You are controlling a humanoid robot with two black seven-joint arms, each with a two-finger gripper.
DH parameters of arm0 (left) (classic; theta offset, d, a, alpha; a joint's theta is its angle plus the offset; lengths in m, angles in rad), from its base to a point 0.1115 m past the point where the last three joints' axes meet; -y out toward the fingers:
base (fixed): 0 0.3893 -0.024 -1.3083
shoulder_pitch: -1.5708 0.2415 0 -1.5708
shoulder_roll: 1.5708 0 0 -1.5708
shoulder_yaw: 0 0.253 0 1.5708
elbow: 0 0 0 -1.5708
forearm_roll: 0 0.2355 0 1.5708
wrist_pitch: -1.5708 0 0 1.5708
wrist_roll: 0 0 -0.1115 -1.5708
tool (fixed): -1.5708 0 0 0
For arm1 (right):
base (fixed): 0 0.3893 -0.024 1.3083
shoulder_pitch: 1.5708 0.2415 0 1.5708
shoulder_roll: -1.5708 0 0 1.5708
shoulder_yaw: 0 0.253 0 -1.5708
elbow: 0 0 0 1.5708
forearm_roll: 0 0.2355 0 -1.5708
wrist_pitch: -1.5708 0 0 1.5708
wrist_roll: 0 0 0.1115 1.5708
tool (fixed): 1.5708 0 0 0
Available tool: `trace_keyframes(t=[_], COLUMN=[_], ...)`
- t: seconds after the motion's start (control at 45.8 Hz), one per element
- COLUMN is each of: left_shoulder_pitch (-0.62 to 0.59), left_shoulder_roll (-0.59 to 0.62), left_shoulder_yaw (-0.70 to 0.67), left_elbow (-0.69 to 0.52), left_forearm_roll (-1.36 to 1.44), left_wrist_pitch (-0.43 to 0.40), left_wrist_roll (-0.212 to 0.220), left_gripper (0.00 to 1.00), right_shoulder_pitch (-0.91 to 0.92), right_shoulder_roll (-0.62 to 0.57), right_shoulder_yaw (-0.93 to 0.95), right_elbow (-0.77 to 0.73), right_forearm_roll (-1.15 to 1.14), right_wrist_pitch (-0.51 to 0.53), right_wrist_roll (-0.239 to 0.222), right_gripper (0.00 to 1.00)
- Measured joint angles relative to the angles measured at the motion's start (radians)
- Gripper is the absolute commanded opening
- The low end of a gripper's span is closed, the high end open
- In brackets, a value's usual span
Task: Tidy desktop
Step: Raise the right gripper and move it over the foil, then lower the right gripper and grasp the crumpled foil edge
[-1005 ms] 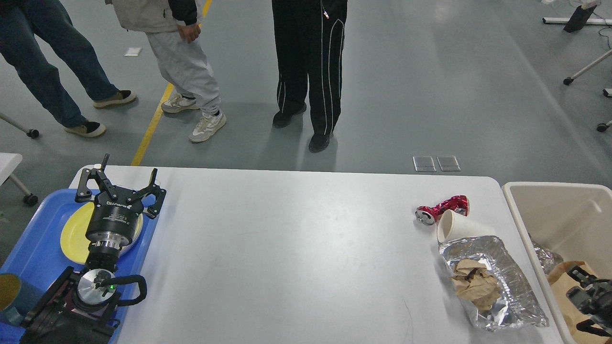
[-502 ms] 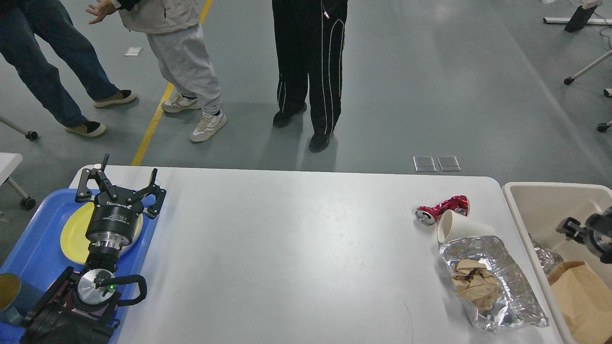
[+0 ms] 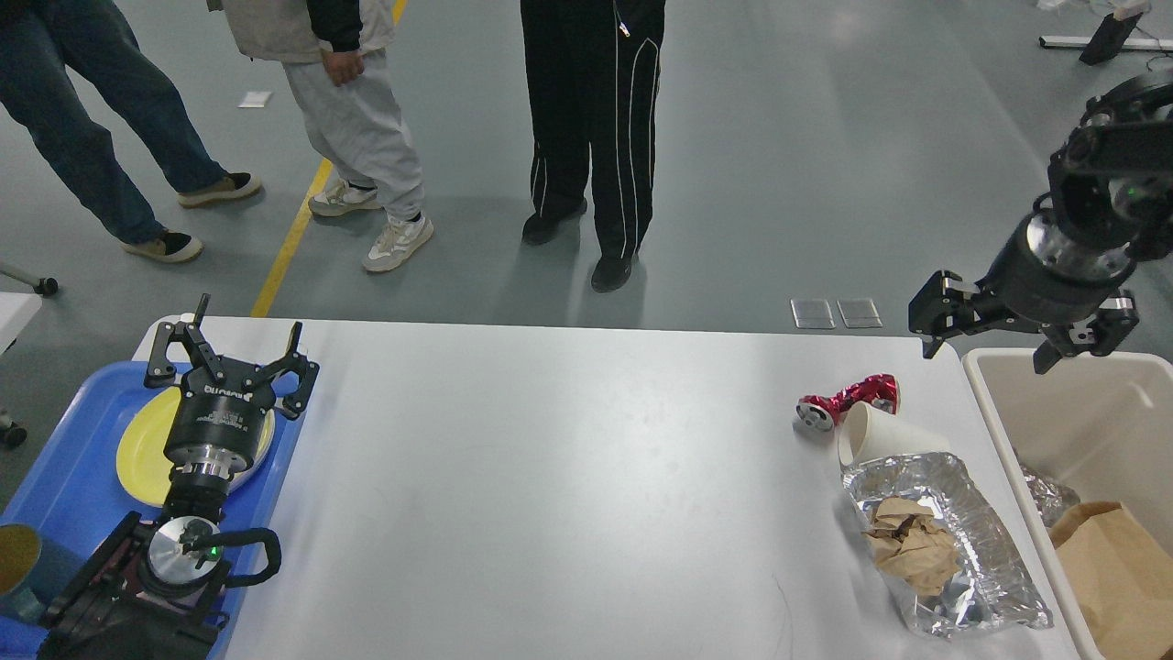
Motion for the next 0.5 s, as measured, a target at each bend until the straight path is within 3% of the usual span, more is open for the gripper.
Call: trace_keyframes(t=[0.24, 0.502], left_shoulder_pitch=[0.0, 0.0], left_shoulder_roll=[0.0, 0.0], left_shoulder_yaw=[0.0, 0.0], left_elbow=[0.0, 0.0], left_forearm_roll=[0.0, 0.0], left_wrist_pitch=[0.0, 0.0], left_wrist_roll=[-0.001, -0.001], left_gripper=[0.97, 0.97], right_shoulder_pitch=[0.255, 0.3], right_shoulder_roll=[-0.026, -0.077], right_shoulder_yaw=[0.006, -0.017], right_elbow=[0.306, 0.352], right_forearm_roll=[0.057, 0.054], right_wrist_pitch=[0.016, -0.01], right_wrist_roll=[0.002, 0.003], right_gripper=[1.0, 1.0])
